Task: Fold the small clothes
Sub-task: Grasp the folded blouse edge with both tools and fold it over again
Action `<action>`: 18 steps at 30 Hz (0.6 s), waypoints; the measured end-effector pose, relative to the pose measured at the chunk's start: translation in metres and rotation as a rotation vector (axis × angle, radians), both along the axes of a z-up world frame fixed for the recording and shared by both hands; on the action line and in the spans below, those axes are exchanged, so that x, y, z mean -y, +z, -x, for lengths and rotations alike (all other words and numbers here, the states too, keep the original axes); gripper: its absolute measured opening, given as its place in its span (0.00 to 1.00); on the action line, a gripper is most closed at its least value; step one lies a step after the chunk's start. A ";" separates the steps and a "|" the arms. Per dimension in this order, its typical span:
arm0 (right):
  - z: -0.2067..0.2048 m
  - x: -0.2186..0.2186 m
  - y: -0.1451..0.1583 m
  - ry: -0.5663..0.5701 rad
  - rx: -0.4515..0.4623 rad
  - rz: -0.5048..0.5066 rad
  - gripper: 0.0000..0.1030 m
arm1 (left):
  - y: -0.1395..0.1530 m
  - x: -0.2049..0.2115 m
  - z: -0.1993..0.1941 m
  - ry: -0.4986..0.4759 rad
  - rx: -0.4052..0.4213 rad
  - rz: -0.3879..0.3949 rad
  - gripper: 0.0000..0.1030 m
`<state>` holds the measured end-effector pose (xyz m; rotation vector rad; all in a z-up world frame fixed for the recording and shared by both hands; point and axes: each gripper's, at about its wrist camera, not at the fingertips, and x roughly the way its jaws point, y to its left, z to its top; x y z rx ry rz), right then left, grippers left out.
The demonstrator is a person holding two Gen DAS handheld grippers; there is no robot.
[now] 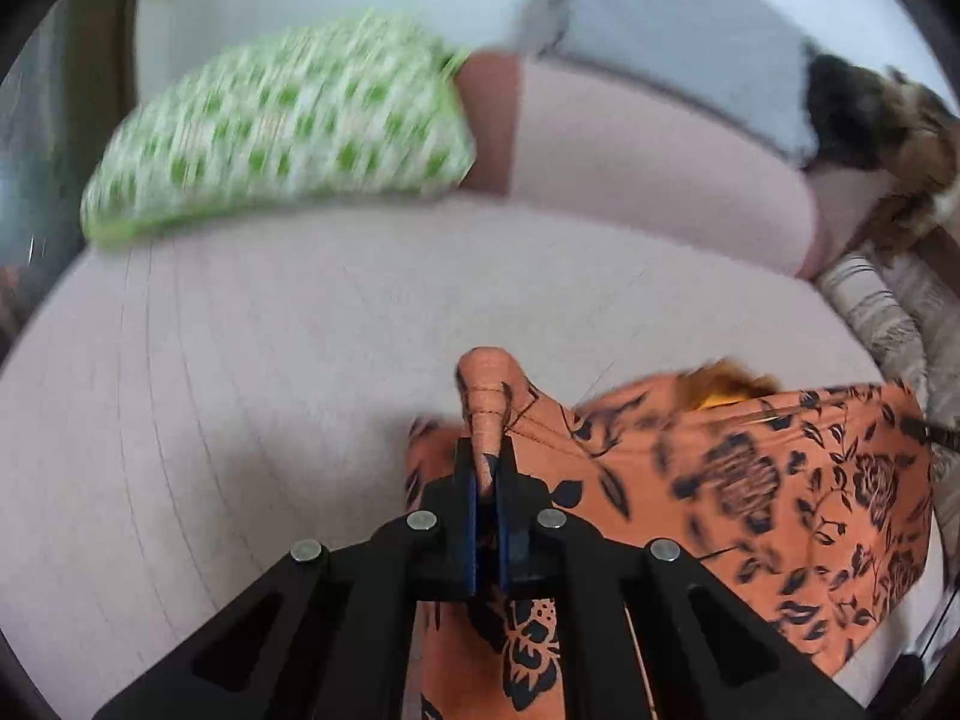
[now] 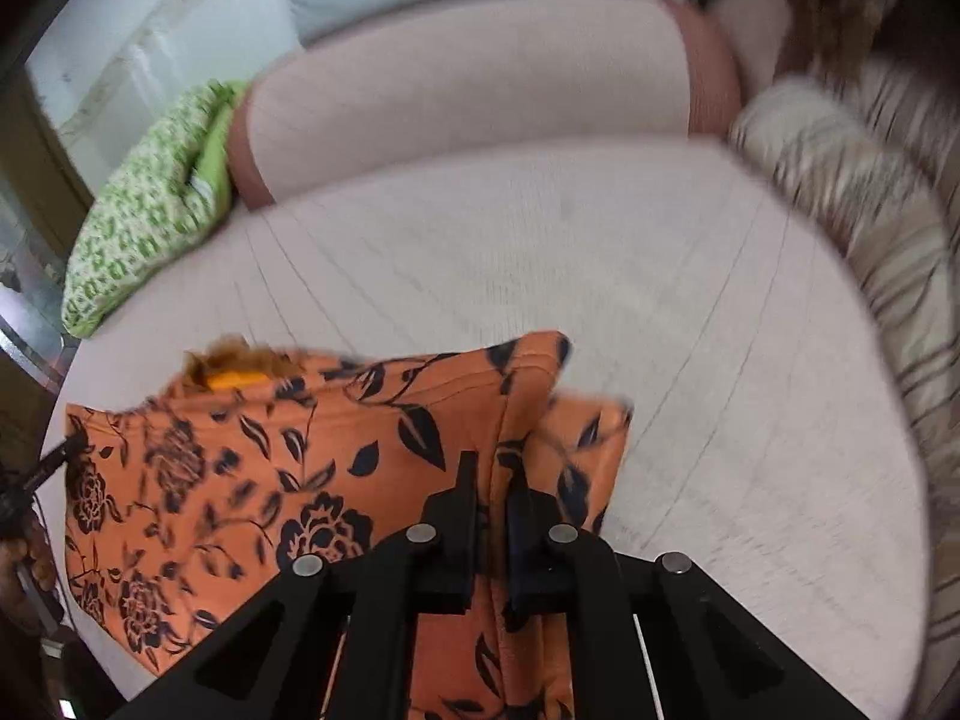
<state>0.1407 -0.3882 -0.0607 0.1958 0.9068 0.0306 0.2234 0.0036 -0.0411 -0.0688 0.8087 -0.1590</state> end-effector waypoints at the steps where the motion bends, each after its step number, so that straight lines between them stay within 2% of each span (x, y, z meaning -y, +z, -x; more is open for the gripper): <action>1: 0.003 0.001 0.005 -0.013 0.021 0.012 0.07 | 0.004 0.002 0.001 -0.002 0.018 -0.008 0.04; 3: 0.001 0.007 0.001 -0.044 0.020 0.029 0.07 | -0.006 0.002 -0.008 0.022 0.007 -0.035 0.05; 5: -0.015 0.017 -0.042 -0.075 -0.084 -0.024 0.10 | -0.040 -0.003 -0.031 0.062 -0.138 -0.030 0.07; 6: -0.018 0.021 -0.056 -0.081 -0.098 -0.029 0.11 | -0.058 -0.006 -0.040 0.100 -0.184 -0.045 0.10; 7: -0.022 0.023 -0.075 -0.093 -0.125 -0.010 0.11 | -0.068 -0.006 -0.044 0.101 -0.192 -0.069 0.17; 8: -0.021 0.026 -0.081 -0.108 -0.130 -0.030 0.12 | -0.071 -0.006 -0.044 0.097 -0.186 -0.077 0.22; 10: -0.013 0.027 -0.068 -0.127 -0.100 -0.055 0.17 | -0.059 -0.006 -0.038 0.108 -0.159 -0.089 0.32; 11: -0.011 0.028 -0.062 -0.126 -0.092 -0.046 0.25 | -0.049 -0.008 -0.033 0.114 -0.130 -0.106 0.36; 12: -0.006 0.028 -0.053 -0.130 -0.077 -0.022 0.34 | -0.040 -0.009 -0.028 0.135 -0.112 -0.133 0.36; 13: 0.000 0.027 -0.040 -0.136 -0.052 -0.009 0.39 | -0.031 -0.010 -0.019 0.145 -0.090 -0.135 0.36; 14: 0.008 0.027 -0.029 -0.141 -0.025 -0.023 0.54 | -0.023 -0.011 -0.011 0.144 -0.068 -0.117 0.38; 15: 0.017 0.026 -0.017 -0.140 0.009 -0.059 0.63 | -0.012 -0.010 0.001 0.136 -0.043 -0.097 0.39; 18: 0.048 0.014 0.010 -0.045 0.048 -0.212 0.64 | 0.009 0.011 0.040 0.073 0.018 -0.072 0.50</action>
